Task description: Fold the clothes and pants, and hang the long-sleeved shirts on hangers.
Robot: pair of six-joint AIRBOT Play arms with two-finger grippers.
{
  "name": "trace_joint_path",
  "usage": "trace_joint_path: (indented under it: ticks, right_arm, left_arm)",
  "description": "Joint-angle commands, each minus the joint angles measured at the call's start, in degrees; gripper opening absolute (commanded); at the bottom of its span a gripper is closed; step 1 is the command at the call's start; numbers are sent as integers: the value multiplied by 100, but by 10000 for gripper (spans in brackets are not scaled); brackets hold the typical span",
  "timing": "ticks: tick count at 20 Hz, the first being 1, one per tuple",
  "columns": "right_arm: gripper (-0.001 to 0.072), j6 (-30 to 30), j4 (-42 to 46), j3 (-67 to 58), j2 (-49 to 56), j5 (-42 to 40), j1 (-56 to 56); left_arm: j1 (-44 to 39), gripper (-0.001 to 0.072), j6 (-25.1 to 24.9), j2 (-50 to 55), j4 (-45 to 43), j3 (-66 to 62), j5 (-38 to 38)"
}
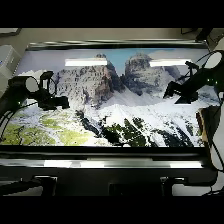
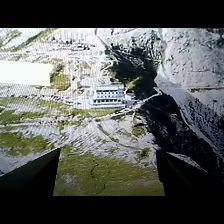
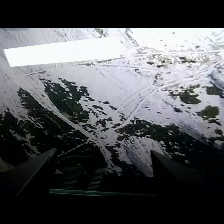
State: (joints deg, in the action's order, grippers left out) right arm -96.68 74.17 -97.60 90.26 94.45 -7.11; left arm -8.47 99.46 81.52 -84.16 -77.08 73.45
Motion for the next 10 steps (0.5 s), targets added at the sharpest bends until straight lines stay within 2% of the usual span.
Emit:
trace_joint_path:
  ticks: [1, 10]
  right_arm:
    - [667, 2, 0, 2, 4, -4, 4]
    - [667, 2, -2, 2, 4, -4, 4]
  left_arm:
    - [4, 713, 0, -4, 0, 2, 0]
    - [4, 713, 0, -4, 0, 2, 0]
